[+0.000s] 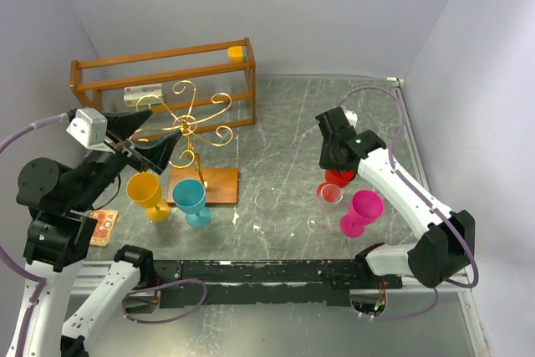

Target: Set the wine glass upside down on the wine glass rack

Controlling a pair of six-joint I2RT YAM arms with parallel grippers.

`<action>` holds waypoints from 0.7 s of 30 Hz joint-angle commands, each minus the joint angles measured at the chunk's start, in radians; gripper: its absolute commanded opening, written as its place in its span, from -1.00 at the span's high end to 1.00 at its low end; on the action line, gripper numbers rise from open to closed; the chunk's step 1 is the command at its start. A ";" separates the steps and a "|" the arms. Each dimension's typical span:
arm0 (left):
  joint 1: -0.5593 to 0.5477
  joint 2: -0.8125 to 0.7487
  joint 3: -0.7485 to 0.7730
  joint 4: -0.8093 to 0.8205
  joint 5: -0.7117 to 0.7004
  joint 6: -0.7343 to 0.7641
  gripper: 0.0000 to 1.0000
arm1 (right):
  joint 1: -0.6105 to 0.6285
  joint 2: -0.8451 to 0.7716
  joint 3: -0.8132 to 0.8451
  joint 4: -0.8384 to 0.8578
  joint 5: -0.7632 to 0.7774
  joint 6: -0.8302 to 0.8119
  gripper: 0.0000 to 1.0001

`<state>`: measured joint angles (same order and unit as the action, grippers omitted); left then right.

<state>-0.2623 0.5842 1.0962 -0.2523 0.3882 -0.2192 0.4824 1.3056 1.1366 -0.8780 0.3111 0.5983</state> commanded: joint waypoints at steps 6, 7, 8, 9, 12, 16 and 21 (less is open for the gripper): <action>-0.006 0.018 0.040 -0.038 0.032 -0.012 -1.00 | 0.037 -0.019 0.025 0.049 0.055 0.047 1.00; -0.006 0.023 0.046 -0.044 0.029 -0.016 -0.99 | 0.038 -0.031 0.033 0.059 0.056 0.044 1.00; -0.006 0.029 0.052 -0.048 0.028 -0.018 -0.99 | 0.041 -0.046 0.039 0.077 0.053 0.035 1.00; -0.006 0.035 0.057 -0.050 0.035 -0.018 -0.99 | 0.044 -0.065 0.046 0.101 0.043 0.026 1.00; -0.006 0.066 0.081 -0.054 0.120 -0.017 -0.98 | 0.051 -0.153 0.048 0.226 -0.004 -0.005 1.00; -0.006 0.114 0.101 0.007 0.245 -0.091 -0.99 | 0.052 -0.296 0.016 0.441 -0.076 -0.028 1.00; -0.006 0.164 0.104 0.151 0.359 -0.264 -1.00 | 0.051 -0.420 -0.040 0.683 -0.155 -0.024 1.00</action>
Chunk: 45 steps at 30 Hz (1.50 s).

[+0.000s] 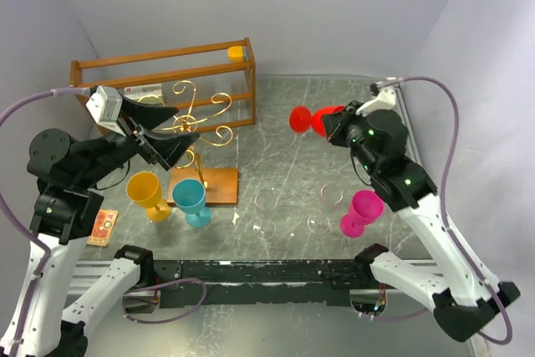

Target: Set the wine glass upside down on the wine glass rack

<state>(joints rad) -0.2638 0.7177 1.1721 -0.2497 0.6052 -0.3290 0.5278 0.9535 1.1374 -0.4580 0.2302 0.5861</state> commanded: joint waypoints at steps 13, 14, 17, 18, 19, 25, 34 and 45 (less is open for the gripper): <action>-0.128 0.257 -0.015 0.693 0.060 -0.695 -0.99 | 0.006 -0.238 -0.242 0.746 -0.173 0.094 1.00; -0.171 0.273 -0.001 0.669 0.018 -0.673 -0.99 | 0.006 -0.244 -0.247 0.763 -0.173 0.102 1.00; -0.279 0.336 0.050 0.597 -0.092 -0.626 -0.99 | 0.006 -0.250 -0.251 0.795 -0.186 0.120 1.00; -0.305 0.355 0.058 0.591 -0.124 -0.628 -0.99 | 0.006 -0.251 -0.254 0.813 -0.192 0.128 1.00; -0.329 0.370 0.059 0.597 -0.151 -0.640 -0.98 | 0.006 -0.252 -0.256 0.826 -0.197 0.134 1.00; -0.482 0.450 0.100 0.595 -0.457 -0.662 -0.94 | 0.006 -0.248 -0.239 0.857 -0.218 0.169 1.00; -0.645 0.559 0.195 0.562 -0.764 -0.651 -0.99 | 0.006 -0.231 -0.222 0.904 -0.271 0.227 1.00; -0.650 0.555 0.160 0.582 -0.837 -0.709 -0.37 | 0.006 -0.225 -0.239 0.938 -0.319 0.265 1.00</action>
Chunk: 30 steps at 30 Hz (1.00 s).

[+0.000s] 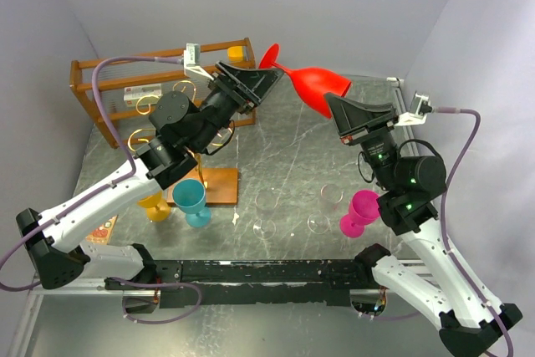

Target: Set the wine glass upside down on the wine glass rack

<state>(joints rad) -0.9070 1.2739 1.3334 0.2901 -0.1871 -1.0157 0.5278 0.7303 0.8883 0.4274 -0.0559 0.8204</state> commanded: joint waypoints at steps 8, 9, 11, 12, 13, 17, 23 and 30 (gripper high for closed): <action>-0.007 -0.001 -0.009 0.052 -0.072 -0.028 -0.06 | 0.005 0.020 0.000 0.120 -0.130 0.055 1.00; -0.007 -0.002 -0.015 0.058 -0.074 -0.027 -0.03 | 0.006 0.023 -0.001 0.128 -0.149 0.056 1.00; -0.005 -0.006 -0.026 0.077 -0.080 -0.021 0.04 | 0.006 0.027 -0.002 0.136 -0.182 0.058 1.00; -0.005 -0.009 -0.031 0.079 -0.085 -0.018 0.06 | 0.007 0.029 -0.003 0.141 -0.201 0.060 1.00; -0.005 -0.011 -0.035 0.081 -0.090 -0.015 0.07 | 0.007 0.032 -0.004 0.148 -0.218 0.059 1.00; -0.005 -0.017 -0.048 0.084 -0.110 -0.011 0.07 | 0.006 0.036 -0.017 0.177 -0.276 0.062 1.00; -0.004 -0.033 -0.054 0.105 -0.135 0.006 0.08 | 0.006 0.045 -0.024 0.178 -0.325 0.065 1.00; -0.005 -0.057 -0.088 0.182 -0.128 -0.002 0.23 | 0.006 0.056 -0.032 0.142 -0.416 0.074 1.00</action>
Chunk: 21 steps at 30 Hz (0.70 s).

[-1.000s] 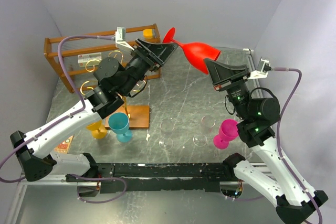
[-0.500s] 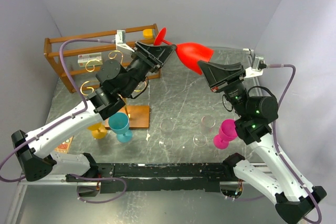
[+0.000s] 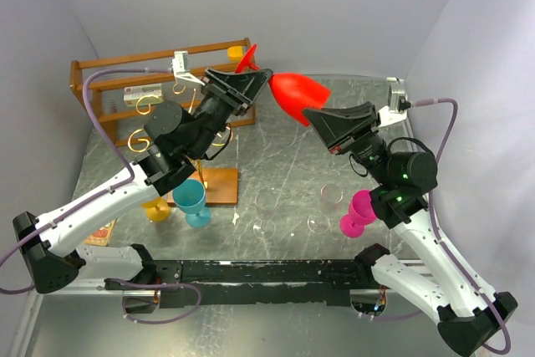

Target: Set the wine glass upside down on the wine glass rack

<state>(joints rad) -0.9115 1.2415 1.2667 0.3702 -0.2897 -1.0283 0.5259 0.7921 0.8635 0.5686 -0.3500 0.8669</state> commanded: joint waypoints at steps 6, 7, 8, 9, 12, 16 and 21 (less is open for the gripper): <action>0.000 -0.031 -0.037 0.146 -0.013 0.018 0.52 | 0.008 -0.013 -0.020 -0.029 -0.157 0.035 1.00; -0.001 -0.034 -0.042 0.158 -0.010 0.020 0.60 | 0.008 -0.012 -0.022 -0.033 -0.160 0.037 1.00; -0.001 -0.034 -0.048 0.173 -0.007 0.028 0.67 | 0.008 -0.014 -0.023 -0.034 -0.161 0.038 1.00; 0.000 -0.035 -0.054 0.194 -0.003 0.035 0.79 | 0.008 -0.015 -0.024 -0.035 -0.161 0.039 1.00; 0.000 -0.035 -0.057 0.226 0.014 0.071 0.86 | 0.008 -0.018 -0.026 -0.044 -0.159 0.032 1.00; -0.001 -0.038 -0.066 0.261 0.021 0.124 0.86 | 0.008 -0.028 -0.019 -0.086 -0.121 0.001 1.00; 0.000 -0.036 -0.067 0.286 0.031 0.172 0.86 | 0.008 -0.017 0.013 -0.157 -0.099 -0.031 0.80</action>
<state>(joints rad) -0.9138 1.2201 1.1969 0.5495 -0.2596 -0.9405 0.5259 0.7769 0.8490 0.4995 -0.4267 0.8619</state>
